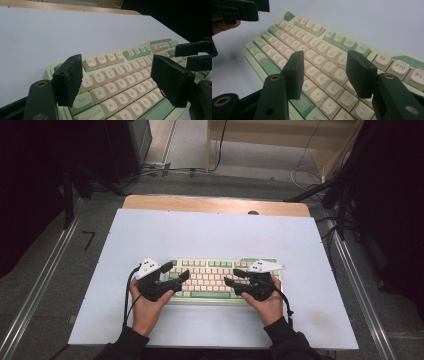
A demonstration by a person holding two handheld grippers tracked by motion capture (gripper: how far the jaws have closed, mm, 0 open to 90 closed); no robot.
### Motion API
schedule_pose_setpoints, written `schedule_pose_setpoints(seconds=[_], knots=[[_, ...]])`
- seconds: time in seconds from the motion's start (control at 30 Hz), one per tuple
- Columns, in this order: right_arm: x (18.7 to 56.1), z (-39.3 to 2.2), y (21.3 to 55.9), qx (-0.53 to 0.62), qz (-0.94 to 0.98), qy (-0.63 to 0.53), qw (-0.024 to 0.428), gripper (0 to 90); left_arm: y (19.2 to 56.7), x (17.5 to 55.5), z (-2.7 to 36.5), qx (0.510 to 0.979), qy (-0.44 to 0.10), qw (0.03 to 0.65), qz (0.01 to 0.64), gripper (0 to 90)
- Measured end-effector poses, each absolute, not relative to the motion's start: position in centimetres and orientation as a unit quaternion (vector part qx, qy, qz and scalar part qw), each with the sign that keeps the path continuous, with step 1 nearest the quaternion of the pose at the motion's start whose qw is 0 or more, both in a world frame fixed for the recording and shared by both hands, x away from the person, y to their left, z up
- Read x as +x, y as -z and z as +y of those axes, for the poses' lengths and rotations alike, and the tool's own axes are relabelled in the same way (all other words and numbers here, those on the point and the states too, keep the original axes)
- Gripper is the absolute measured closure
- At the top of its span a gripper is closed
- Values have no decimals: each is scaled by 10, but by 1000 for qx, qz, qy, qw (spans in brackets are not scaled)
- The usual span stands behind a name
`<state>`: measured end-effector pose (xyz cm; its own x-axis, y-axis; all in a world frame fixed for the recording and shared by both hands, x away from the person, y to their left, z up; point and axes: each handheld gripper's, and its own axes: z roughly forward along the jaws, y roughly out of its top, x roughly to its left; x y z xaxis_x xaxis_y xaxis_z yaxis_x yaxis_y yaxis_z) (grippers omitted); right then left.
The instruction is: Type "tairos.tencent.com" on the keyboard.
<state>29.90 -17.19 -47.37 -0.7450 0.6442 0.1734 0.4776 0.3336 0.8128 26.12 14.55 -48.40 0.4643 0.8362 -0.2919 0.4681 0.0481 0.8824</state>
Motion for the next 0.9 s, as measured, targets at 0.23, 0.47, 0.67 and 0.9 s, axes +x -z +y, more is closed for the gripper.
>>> schedule_pose_setpoints(seconds=[0.23, 0.47, 0.67, 0.9], knots=[[299, -175, 473, 350, 809, -463, 89, 460, 484, 261, 144, 671, -171, 533, 487, 265], [300, -176, 473, 353, 807, -464, 88, 461, 483, 263, 138, 680, -166, 530, 480, 311], [300, -177, 472, 355, 805, -466, 89, 461, 480, 270, 127, 706, -125, 527, 457, 699], [301, -177, 473, 357, 805, -466, 89, 466, 481, 285, 103, 746, -104, 488, 442, 900]])
